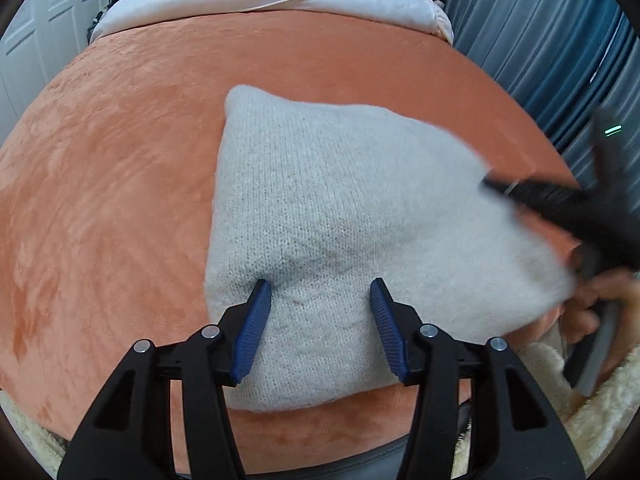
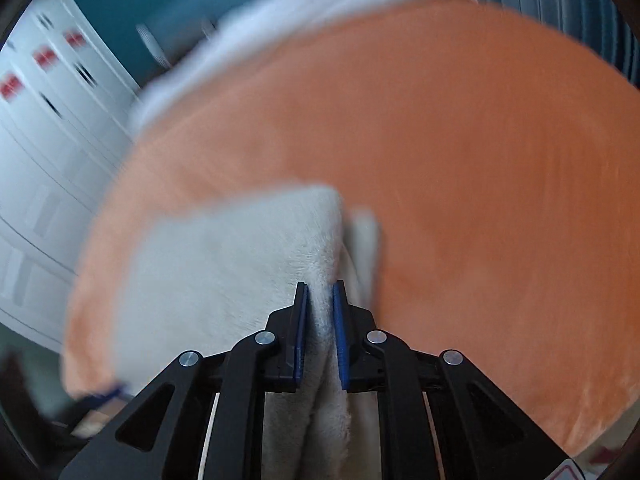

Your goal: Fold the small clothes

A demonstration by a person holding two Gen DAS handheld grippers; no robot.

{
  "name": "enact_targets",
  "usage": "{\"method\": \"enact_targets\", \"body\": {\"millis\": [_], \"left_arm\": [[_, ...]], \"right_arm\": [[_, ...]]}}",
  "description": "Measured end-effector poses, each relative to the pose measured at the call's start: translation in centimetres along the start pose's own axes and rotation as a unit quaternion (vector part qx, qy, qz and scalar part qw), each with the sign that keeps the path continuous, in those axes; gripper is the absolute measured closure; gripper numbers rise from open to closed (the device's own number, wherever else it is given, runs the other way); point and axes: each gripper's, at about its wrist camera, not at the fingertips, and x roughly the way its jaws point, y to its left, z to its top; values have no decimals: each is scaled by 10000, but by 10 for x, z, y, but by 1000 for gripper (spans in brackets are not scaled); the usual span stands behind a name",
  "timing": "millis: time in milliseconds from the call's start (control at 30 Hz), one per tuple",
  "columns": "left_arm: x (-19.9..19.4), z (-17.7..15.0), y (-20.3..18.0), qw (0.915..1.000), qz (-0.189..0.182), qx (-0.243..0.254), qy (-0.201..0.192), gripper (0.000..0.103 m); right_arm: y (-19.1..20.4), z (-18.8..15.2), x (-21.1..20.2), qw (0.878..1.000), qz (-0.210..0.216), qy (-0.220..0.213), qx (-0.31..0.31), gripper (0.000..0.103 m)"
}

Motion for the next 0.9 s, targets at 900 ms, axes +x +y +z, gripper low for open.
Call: {"method": "enact_targets", "body": {"millis": [900], "left_arm": [[8,-7,-16,9981,478,359,143,50]], "right_arm": [[-13,-103,-40,9992,-197,95,346,92]]}}
